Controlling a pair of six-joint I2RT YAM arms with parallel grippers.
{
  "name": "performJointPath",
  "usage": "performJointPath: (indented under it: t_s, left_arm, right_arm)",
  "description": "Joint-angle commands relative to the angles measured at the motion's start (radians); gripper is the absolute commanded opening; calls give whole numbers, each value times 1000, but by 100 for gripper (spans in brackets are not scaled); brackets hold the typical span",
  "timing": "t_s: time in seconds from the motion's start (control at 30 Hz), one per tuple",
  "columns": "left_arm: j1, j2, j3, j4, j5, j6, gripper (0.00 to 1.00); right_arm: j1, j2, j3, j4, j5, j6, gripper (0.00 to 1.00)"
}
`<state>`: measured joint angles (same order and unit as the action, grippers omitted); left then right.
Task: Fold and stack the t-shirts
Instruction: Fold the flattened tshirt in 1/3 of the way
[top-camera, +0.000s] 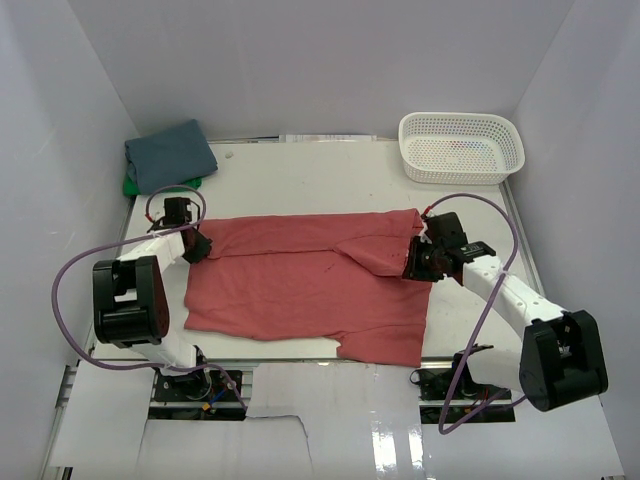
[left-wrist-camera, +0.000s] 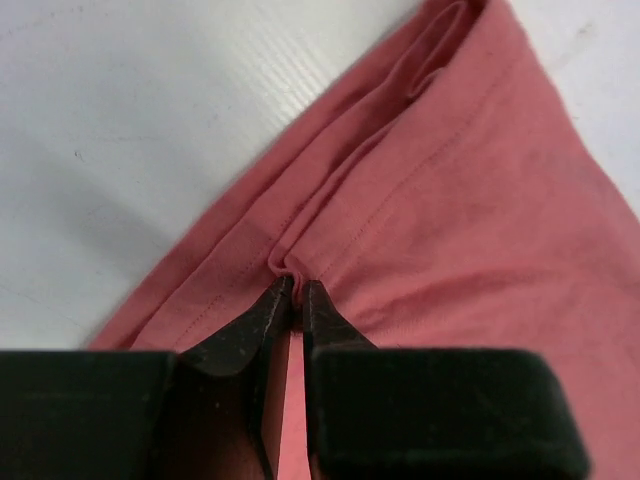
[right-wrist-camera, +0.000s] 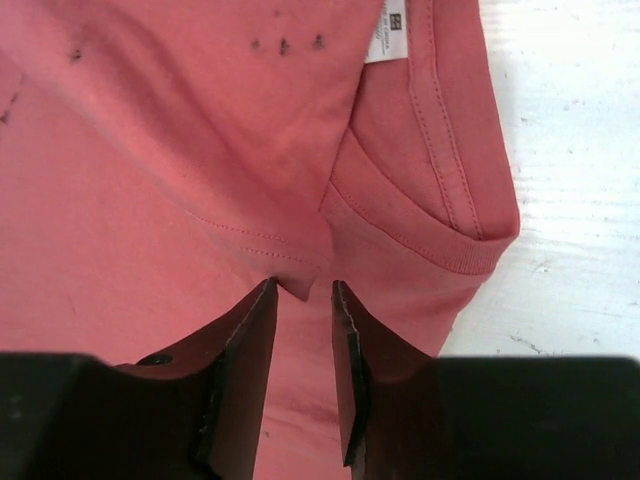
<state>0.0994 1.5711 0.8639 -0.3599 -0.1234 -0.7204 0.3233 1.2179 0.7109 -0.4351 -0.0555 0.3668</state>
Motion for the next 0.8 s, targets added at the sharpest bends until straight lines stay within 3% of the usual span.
performJointPath:
  t_s: [0.0, 0.07, 0.13, 0.17, 0.3, 0.57, 0.77]
  left_arm:
    - [6, 13, 6, -24, 5, -36, 22]
    - [6, 23, 17, -40, 5, -43, 24]
    - [6, 21, 27, -54, -1, -45, 41]
    - [8, 17, 38, -65, -11, -45, 49]
    - [6, -43, 79, -99, -64, -36, 69]
    - [6, -77, 211, -136, -176, 32, 73]
    - [6, 2, 257, -40, -102, 73, 76]
  right_arm:
    - [5, 14, 74, -57, 37, 3, 38]
    - [5, 26, 101, -91, 52, 3, 56]
    - [5, 26, 133, -106, 104, 3, 75]
    - [5, 22, 142, -109, 114, 3, 77]
    - [5, 25, 205, -106, 146, -2, 79]
    - [0, 159, 328, -85, 158, -23, 79]
    - [-26, 339, 435, -42, 141, -31, 78]
